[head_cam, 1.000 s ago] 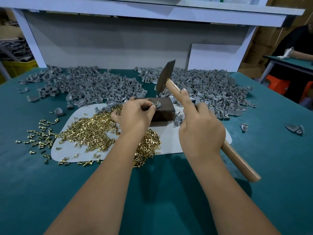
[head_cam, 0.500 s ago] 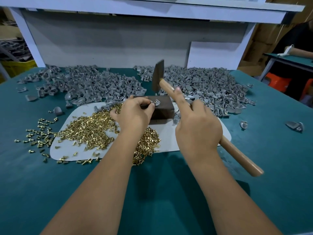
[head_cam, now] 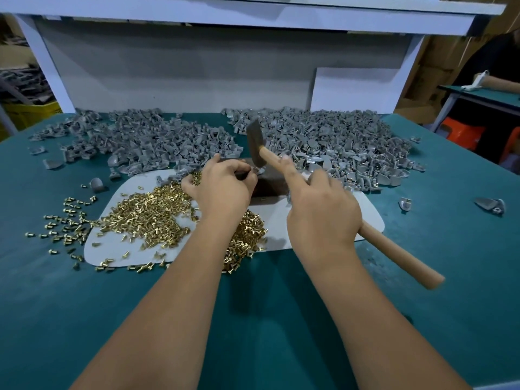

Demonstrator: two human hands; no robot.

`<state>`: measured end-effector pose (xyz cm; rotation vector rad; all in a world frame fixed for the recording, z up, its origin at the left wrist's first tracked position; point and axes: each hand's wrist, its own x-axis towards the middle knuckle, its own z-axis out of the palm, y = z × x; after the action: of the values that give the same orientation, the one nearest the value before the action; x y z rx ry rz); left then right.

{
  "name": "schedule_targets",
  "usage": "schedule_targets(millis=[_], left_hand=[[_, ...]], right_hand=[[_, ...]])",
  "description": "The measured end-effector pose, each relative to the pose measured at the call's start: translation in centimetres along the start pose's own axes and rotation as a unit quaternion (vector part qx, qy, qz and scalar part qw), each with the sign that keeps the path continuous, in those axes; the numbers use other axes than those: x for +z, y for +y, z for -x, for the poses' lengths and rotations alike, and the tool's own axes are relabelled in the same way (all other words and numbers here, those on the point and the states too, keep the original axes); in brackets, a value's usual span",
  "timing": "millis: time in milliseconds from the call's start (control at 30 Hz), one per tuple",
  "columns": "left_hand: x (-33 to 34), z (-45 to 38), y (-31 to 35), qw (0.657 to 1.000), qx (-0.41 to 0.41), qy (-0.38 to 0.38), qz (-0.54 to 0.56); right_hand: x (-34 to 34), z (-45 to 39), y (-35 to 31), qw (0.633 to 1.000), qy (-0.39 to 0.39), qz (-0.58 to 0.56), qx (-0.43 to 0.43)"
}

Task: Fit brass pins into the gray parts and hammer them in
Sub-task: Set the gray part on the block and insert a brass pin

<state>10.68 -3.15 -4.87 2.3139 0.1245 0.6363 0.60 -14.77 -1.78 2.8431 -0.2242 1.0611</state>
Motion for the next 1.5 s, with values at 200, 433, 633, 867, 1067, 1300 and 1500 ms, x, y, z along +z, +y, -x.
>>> schedule_targets(millis=[200,433,633,867,1067,1300,1500], left_hand=[[0.1,0.0,0.2,1.0,-0.011,0.004,0.005],[0.0,0.0,-0.2,1.0,-0.007,0.01,0.019],[0.4,-0.1,-0.4,0.999,0.003,0.019,0.028],[-0.5,-0.2,0.0,0.998,-0.025,-0.046,0.034],[-1.7,-0.7,-0.1,0.987,-0.028,-0.128,0.098],[-1.8,-0.6,0.0,0.983,-0.027,-0.132,0.124],[-1.4,-0.3,-0.2,0.992,0.003,-0.102,0.076]], right_hand=[[0.2,0.0,-0.1,1.0,-0.001,-0.022,-0.001],[0.4,-0.2,0.0,0.999,-0.028,-0.024,-0.018],[0.3,-0.3,0.0,0.999,-0.003,-0.038,0.021],[0.4,-0.2,0.2,0.996,-0.009,-0.084,0.025],[1.1,-0.6,0.8,0.997,-0.015,-0.077,0.028],[1.5,-0.6,0.8,0.995,-0.002,-0.088,0.039],[1.1,-0.7,0.8,0.992,0.003,-0.113,0.048]])
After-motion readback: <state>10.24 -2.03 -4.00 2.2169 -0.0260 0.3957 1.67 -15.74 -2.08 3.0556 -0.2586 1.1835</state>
